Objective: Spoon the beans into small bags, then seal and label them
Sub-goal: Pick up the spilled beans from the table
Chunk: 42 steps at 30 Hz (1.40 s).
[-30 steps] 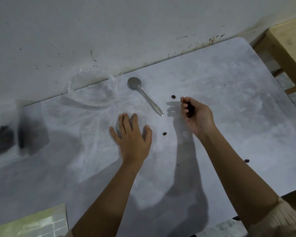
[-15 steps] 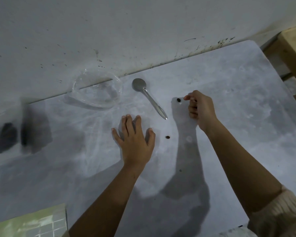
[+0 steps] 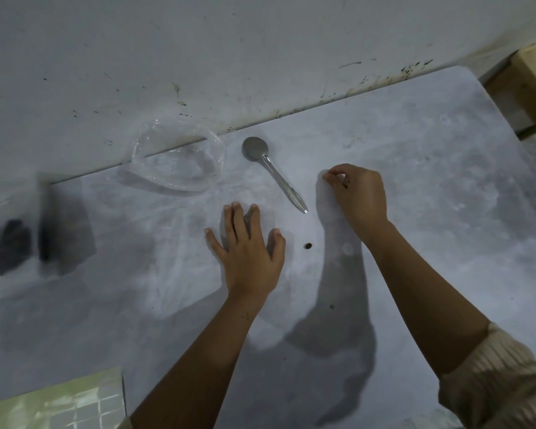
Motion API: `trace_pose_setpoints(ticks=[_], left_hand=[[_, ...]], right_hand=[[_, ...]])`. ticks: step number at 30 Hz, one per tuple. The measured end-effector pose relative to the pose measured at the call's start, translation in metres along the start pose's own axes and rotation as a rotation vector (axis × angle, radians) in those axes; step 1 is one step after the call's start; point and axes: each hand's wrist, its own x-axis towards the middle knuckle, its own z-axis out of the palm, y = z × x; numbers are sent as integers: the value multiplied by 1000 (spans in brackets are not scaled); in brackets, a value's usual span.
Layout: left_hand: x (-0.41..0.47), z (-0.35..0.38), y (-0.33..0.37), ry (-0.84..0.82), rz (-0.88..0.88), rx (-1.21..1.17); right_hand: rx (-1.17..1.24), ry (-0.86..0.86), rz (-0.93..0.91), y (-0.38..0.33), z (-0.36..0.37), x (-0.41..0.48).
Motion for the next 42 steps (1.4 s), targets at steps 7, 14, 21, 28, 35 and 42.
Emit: trace_pose_setpoints(ticks=[7,14,21,28,35,42], left_hand=[[1,3,-2,-42,14,11],[-1,-1,-2,-71,37,-26],[-9,-2,-26,-99,235,-48],[-26,-5,-56,-76,416,-105],[-28,-6,-62,-81,452,-111],[-27,-6,-62,-84,450,-107]], right_hand=[[204,77,100,-4,-7,-23],[1121,24,627,-16,-16,-79],[1413,-77,728,-16,-10,-120],[672,104,547,-30,7,-141],[331,162,251,-22,18,-133],[250,92,202,-14,26,-125]])
